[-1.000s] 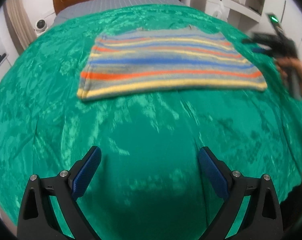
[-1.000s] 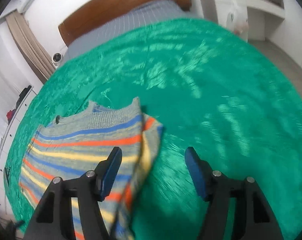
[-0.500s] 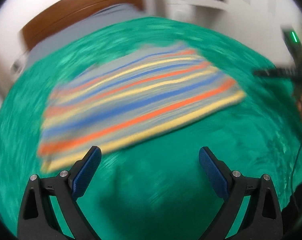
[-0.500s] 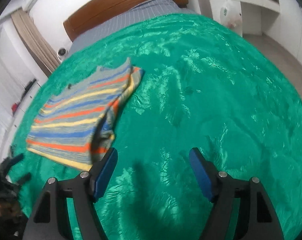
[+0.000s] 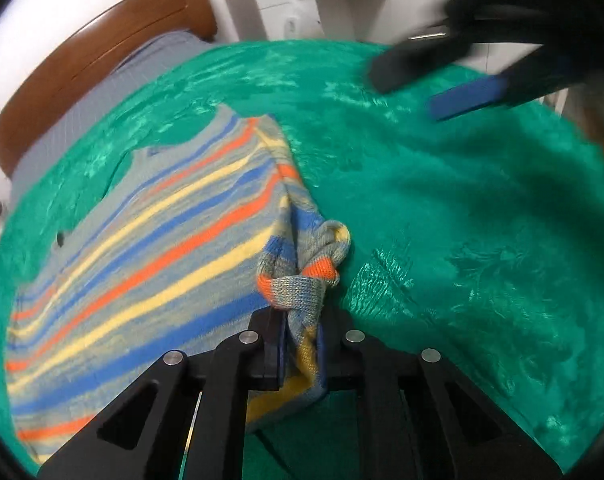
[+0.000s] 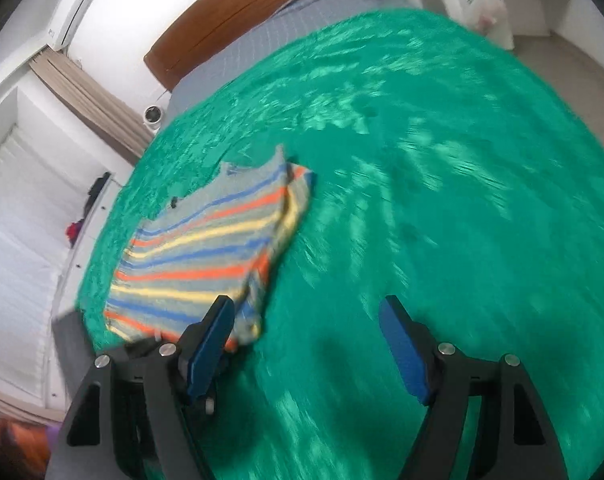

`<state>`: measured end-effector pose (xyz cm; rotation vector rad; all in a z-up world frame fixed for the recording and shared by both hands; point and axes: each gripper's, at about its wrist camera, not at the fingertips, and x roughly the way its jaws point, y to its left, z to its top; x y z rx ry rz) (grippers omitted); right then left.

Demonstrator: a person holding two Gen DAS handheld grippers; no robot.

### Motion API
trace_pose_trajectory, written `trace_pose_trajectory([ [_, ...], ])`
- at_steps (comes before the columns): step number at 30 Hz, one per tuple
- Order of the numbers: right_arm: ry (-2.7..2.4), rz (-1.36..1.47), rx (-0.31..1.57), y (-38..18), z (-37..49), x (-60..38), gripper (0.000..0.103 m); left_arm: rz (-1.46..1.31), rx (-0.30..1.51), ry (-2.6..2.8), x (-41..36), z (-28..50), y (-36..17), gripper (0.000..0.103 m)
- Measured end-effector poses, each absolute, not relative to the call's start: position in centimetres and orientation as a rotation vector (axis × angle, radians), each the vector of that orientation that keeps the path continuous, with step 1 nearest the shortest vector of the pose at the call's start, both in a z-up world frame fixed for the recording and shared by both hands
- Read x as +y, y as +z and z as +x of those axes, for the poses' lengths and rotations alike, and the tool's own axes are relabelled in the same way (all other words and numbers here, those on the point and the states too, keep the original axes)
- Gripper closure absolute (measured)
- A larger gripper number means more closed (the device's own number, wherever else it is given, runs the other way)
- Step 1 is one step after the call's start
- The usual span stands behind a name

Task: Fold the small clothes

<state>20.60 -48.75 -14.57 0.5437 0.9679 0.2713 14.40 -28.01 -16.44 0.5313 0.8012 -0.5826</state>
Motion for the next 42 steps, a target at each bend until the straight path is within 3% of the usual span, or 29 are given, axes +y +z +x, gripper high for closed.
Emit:
trace_pose_trajectory([
  [5, 0.332, 0.791, 1.012, -18.2, 27.7, -46.2, 0.027, 0.474, 0.787, -0.619, -26.7, 13.4, -15.1, 0.093],
  [7, 0.291, 0.86, 1.03, -19.8, 29.8, -45.3, 0.035, 0.442, 0.793, -0.622, -26.0, 13.5, -14.6, 0.093],
  [9, 0.262, 0.819, 1.034, -19.7, 31.2, -44.1, 0.096, 0.386, 0.797, -0.616, -24.3, 13.8, -13.7, 0.093],
  [19, 0.518, 0.494, 0.965, -7.6, 36.1, -29.5, 0.095, 0.017, 0.789, -0.437, -8.0, 17.1, -8.1, 0.094],
  [27, 0.614, 0.354, 1.039, -9.5, 40.4, -13.0, 0.095, -0.157, 0.906, -0.22, 3.7, 19.9, -11.4, 0.091],
  [28, 0.618, 0.354, 1.047, -10.2, 40.5, -11.8, 0.093, -0.156, 0.928, -0.199, 4.2, 20.3, -12.0, 0.082],
  [32, 0.661, 0.475, 1.072, -12.8, 40.3, -10.1, 0.065, -0.161, 0.986, -0.096, 7.8, 20.9, -13.2, 0.032],
  [35, 0.676, 0.517, 0.989, -11.6, 38.2, -13.2, 0.064, -0.214, 0.946, -0.139, 9.5, 20.4, -11.9, 0.024],
  [38, 0.619, 0.336, 0.942, -10.3, 35.1, -16.6, 0.064, -0.25, 0.915, -0.2, 9.5, 21.3, -10.9, 0.017],
  [42, 0.673, 0.131, 0.945, -10.5, 29.2, -17.8, 0.062, -0.143, 0.935, -0.192, 7.8, 23.6, -12.1, 0.017],
])
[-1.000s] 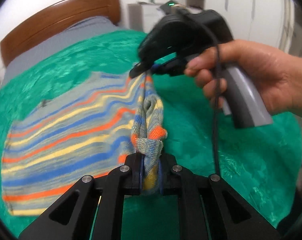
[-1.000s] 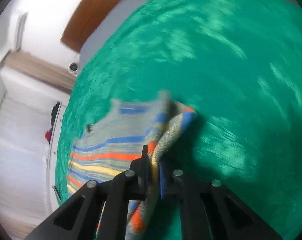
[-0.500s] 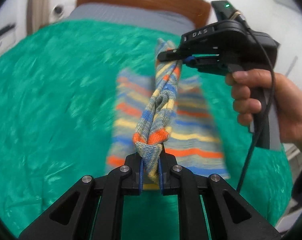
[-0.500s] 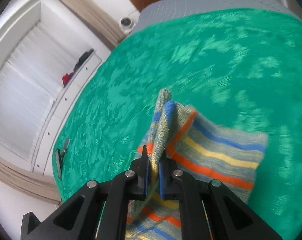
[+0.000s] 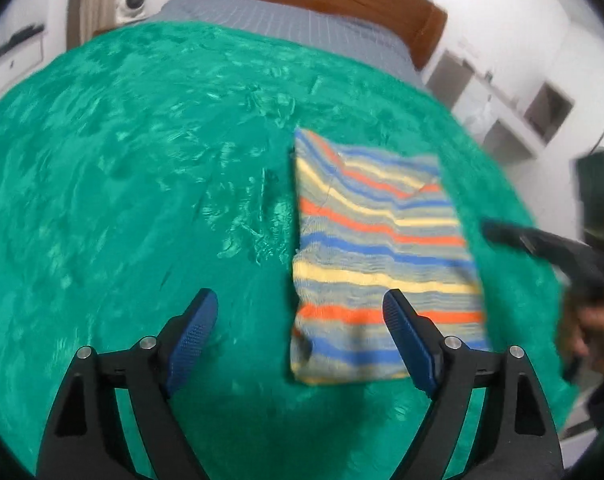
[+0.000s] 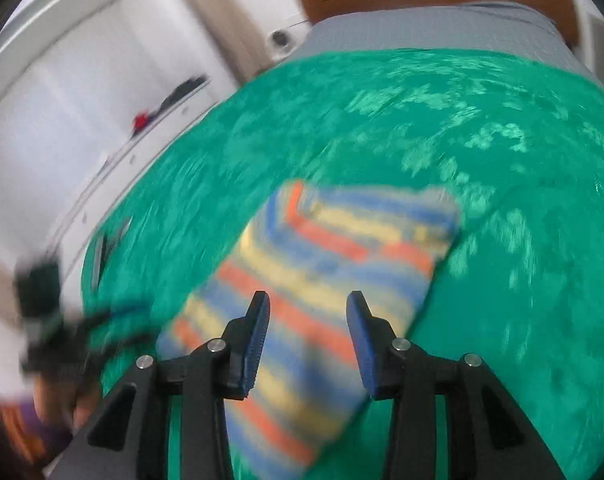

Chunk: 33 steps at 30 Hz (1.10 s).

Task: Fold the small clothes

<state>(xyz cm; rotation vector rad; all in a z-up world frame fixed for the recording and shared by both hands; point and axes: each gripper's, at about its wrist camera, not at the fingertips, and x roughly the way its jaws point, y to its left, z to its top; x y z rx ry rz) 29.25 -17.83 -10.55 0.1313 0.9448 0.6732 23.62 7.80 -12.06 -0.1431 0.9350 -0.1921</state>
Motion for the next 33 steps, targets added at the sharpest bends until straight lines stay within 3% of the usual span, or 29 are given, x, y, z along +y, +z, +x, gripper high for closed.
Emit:
trace_pose_trajectory([
  [4, 0.695, -0.003, 1.005, -14.6, 24.5, -15.7, 0.062, -0.05, 1.06, -0.092, 8.1, 24.4, -15.9, 0.017],
  [6, 0.643, -0.121, 1.042, -17.3, 22.8, -14.6, 0.062, -0.067, 1.052, -0.095, 8.9, 23.8, -15.7, 0.017],
  [9, 0.602, -0.104, 0.984, -16.3, 20.9, -15.7, 0.06, -0.087, 1.012, -0.104, 10.1, 21.7, -13.9, 0.016],
  [15, 0.424, -0.003, 0.849, -13.8, 16.9, -22.3, 0.023, -0.044, 0.947, -0.142, 9.7, 16.9, -13.5, 0.008],
  [27, 0.067, 0.284, 0.891, -17.3, 11.8, -33.2, 0.022, -0.024, 0.959, -0.156, 7.4, 14.9, -14.9, 0.008],
  [33, 0.148, 0.345, 0.897, -16.4, 13.4, -31.5, 0.022, -0.213, 0.951, -0.227, 8.9, 21.2, -11.6, 0.005],
])
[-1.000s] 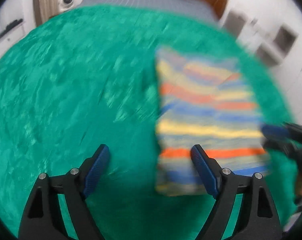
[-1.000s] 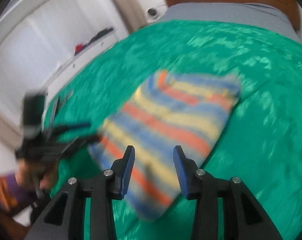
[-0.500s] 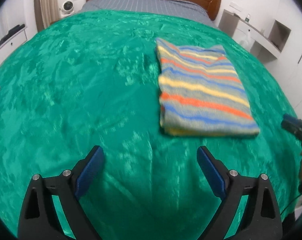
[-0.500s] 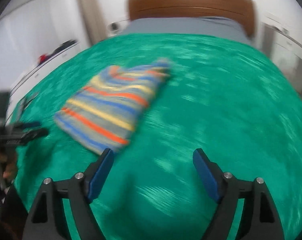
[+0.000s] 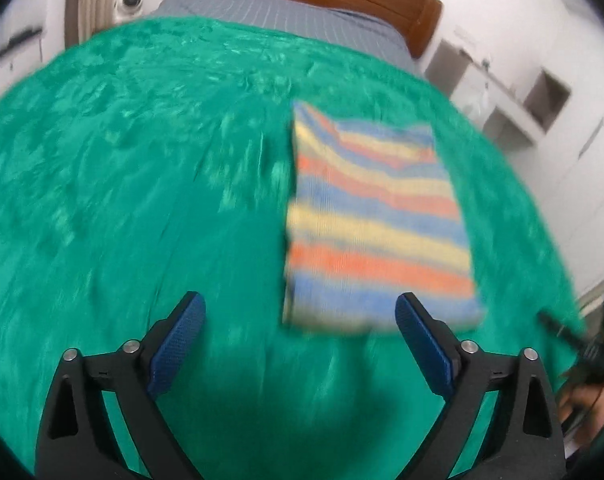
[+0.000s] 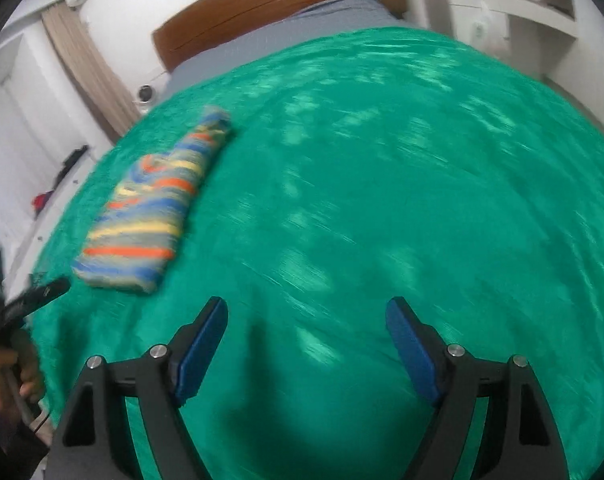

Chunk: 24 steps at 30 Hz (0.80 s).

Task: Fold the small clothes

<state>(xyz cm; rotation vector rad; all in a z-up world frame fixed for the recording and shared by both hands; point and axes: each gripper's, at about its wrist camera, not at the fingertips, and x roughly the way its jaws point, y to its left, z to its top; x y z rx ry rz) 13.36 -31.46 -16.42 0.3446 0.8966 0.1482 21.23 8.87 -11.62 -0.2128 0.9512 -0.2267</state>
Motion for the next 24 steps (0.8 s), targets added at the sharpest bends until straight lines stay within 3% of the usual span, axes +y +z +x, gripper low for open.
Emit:
trace_pose_trajectory([
  [6, 0.363, 0.452, 0.908, -14.0, 22.4, -26.1, 0.017, -0.2, 1.084, -0.257, 6.7, 30.2, -13.1, 0.005],
  [10, 0.42, 0.528, 1.036, -16.2, 29.5, -22.6, 0.017, -0.11, 1.173, -0.18, 5.9, 33.0, -15.7, 0.004],
  [11, 0.409, 0.561, 1.07, -17.1, 30.9, -22.1, 0.019, -0.104, 1.175, -0.18, 5.9, 33.1, -16.0, 0.003],
  [13, 0.394, 0.577, 1.094, -18.1, 32.4, -21.1, 0.034, -0.115, 1.166, -0.183, 5.8, 33.0, -16.0, 0.004],
  [15, 0.402, 0.473, 1.108, -18.2, 33.1, -18.7, 0.059, -0.12, 1.16, -0.2, 5.5, 32.7, -16.2, 0.019],
  [17, 0.354, 0.264, 1.086, -17.5, 32.9, -16.1, 0.072, -0.097, 1.153, -0.218, 4.7, 32.4, -16.1, 0.062],
  [18, 0.341, 0.109, 1.05, -16.7, 32.2, -14.2, 0.076, -0.083, 1.142, -0.218, 4.2, 32.0, -15.8, 0.067],
  [20, 0.334, -0.125, 0.966, -15.3, 30.5, -11.2, 0.078, -0.065, 1.11, -0.205, 3.9, 31.6, -14.9, 0.093],
  [24, 0.367, -0.218, 0.836, -11.8, 28.3, -10.6, 0.079, -0.133, 1.014, -0.267, 3.5, 30.2, -11.0, 0.093],
])
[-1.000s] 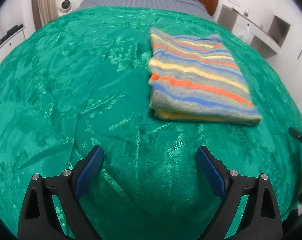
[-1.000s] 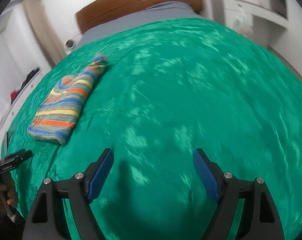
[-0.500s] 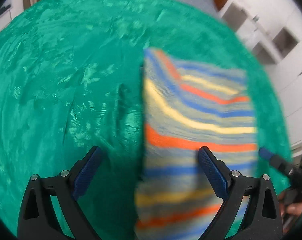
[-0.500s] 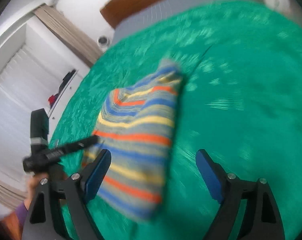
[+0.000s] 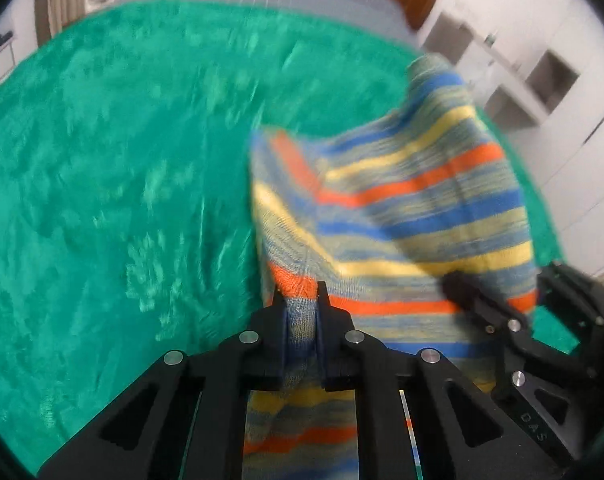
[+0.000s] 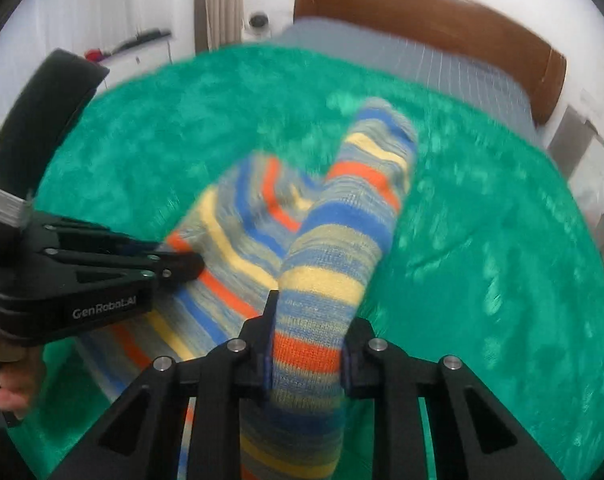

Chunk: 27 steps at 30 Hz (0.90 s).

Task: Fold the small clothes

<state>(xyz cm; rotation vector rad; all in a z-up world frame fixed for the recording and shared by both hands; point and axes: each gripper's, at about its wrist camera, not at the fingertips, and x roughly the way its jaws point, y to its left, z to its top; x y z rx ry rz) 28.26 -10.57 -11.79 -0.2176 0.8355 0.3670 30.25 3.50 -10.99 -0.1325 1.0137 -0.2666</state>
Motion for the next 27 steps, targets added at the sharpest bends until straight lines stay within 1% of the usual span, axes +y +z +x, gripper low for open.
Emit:
trace_pose_trajectory([
  [3, 0.387, -0.13, 0.787, -8.7, 28.0, -13.4, 0.079, -0.162, 0.952, -0.313, 2.0, 29.5, -7.6, 0.092],
  [4, 0.391, -0.089, 0.791, -8.2, 28.2, -14.8, 0.079, -0.157, 0.948, -0.319, 1.5, 29.4, -7.4, 0.087],
  [6, 0.393, 0.001, 0.821, -7.9, 29.0, -17.6, 0.076, -0.103, 0.971, -0.305, -0.4, 29.3, -8.2, 0.063],
  [7, 0.382, 0.046, 0.858, -8.3, 29.4, -19.6, 0.073, -0.083, 0.982, -0.288, -0.4, 29.0, -8.8, 0.039],
  [8, 0.355, 0.077, 0.896, -9.0, 29.8, -21.4, 0.061, -0.057, 0.994, -0.253, -0.5, 28.6, -9.6, 0.032],
  [9, 0.301, 0.089, 0.927, -9.7, 29.5, -23.1, 0.04, -0.034, 0.997, -0.211, -0.6, 27.8, -10.6, 0.032],
  [11, 0.198, 0.109, 0.972, -11.2, 28.0, -26.7, 0.022, -0.027, 0.989, -0.184, 0.0, 26.2, -11.1, 0.032],
  [12, 0.172, 0.112, 0.982, -11.8, 26.7, -28.2, 0.021, -0.015, 0.968, -0.167, 0.2, 24.6, -10.9, 0.03],
  [13, 0.15, 0.1, 0.988, -12.1, 25.6, -29.1, 0.019, 0.004, 0.953, -0.156, 0.2, 23.9, -10.6, 0.025],
  [14, 0.125, 0.078, 0.994, -12.4, 24.1, -29.8, 0.012, 0.047, 0.917, -0.134, 0.0, 22.3, -10.0, 0.018],
  [15, 0.108, 0.06, 0.996, -12.4, 22.9, -30.0, 0.008, 0.097, 0.872, -0.116, -0.3, 20.6, -9.1, 0.014],
  [17, 0.091, 0.031, 0.979, -11.7, 19.8, -30.3, 0.007, 0.176, 0.789, -0.088, -0.9, 18.1, -7.3, 0.002],
  [19, 0.108, 0.026, 0.95, -10.7, 17.2, -29.9, 0.007, 0.24, 0.712, -0.061, -1.6, 15.8, -5.4, 0.001],
  [21, 0.124, 0.034, 0.92, -9.2, 15.2, -29.3, 0.003, 0.27, 0.669, -0.059, -2.2, 13.9, -3.5, 0.0],
  [27, 0.175, 0.039, 0.858, -6.1, 11.2, -26.0, 0.002, 0.269, 0.672, -0.036, -2.7, 12.2, -1.1, 0.0],
])
